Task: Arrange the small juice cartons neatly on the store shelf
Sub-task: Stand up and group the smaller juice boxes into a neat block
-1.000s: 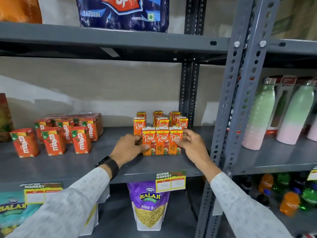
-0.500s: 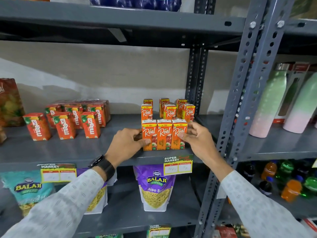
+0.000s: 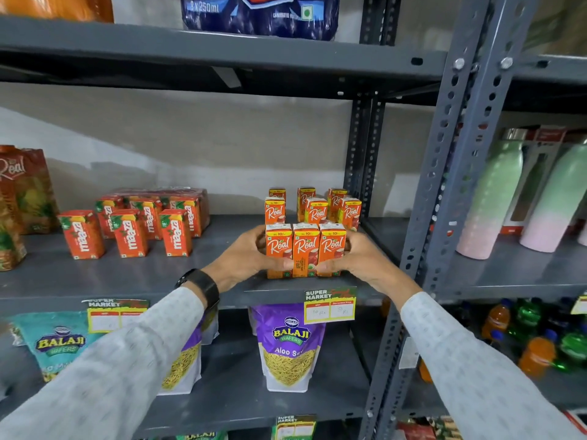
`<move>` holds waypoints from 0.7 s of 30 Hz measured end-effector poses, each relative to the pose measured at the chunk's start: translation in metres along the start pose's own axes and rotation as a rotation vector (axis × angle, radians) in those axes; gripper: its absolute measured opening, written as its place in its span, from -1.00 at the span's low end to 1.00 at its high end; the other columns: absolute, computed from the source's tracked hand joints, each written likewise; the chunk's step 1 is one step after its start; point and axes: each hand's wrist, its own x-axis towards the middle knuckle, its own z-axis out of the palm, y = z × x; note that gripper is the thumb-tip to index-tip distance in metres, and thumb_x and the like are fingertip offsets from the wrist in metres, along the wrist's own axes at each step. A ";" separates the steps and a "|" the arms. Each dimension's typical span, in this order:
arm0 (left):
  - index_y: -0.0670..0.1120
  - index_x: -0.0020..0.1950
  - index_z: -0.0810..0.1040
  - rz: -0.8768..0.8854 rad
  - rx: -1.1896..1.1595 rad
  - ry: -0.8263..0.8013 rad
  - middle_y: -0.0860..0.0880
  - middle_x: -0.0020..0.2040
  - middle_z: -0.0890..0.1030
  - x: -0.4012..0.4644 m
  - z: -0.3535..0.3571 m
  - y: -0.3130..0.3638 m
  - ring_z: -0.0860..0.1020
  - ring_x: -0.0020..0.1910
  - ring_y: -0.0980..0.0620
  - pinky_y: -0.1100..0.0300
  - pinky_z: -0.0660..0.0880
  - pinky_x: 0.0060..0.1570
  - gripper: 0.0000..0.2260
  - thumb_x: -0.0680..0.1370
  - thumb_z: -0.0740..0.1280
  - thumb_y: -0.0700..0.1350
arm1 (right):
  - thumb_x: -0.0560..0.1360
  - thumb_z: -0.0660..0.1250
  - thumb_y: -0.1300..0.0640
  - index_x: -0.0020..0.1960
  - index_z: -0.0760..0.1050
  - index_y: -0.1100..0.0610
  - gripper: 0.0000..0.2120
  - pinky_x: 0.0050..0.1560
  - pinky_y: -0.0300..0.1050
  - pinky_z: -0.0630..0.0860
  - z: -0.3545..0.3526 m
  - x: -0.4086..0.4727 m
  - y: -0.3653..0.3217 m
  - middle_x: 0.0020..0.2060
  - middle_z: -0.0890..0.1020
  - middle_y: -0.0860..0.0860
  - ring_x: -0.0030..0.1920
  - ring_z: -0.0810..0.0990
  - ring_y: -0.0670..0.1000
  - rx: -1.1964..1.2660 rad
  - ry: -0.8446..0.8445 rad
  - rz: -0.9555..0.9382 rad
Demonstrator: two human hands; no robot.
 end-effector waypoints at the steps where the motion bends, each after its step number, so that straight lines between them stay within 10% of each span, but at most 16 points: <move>1: 0.10 0.21 0.48 -0.010 0.002 -0.012 0.04 0.12 0.66 0.002 0.005 0.001 0.65 0.06 0.19 0.21 0.61 0.05 -0.45 0.33 0.58 -0.25 | 0.27 0.69 0.30 0.29 0.54 0.03 -0.34 0.27 0.03 0.61 0.003 0.002 0.001 0.10 0.76 -0.02 0.10 0.74 -0.08 -0.006 0.011 -0.003; 16: 0.01 0.28 0.47 -0.053 -0.051 0.125 -0.01 0.15 0.66 0.004 0.011 -0.010 0.64 0.12 0.03 -0.12 0.55 0.21 -0.33 0.23 0.64 -0.11 | 0.29 0.70 0.18 0.15 0.54 -0.08 -0.45 0.24 0.07 0.63 0.024 0.005 0.006 0.08 0.72 -0.07 0.10 0.70 -0.07 0.017 0.109 -0.027; 21: 0.08 0.45 0.25 0.019 0.029 0.084 0.08 0.25 0.53 -0.010 -0.009 0.005 0.60 0.06 0.26 0.28 0.59 -0.02 -0.21 0.34 0.58 -0.15 | 0.34 0.67 0.08 0.44 0.43 -0.09 -0.26 0.20 -0.20 0.59 0.003 -0.002 -0.006 0.22 0.63 -0.16 0.21 0.62 -0.16 0.010 0.029 -0.092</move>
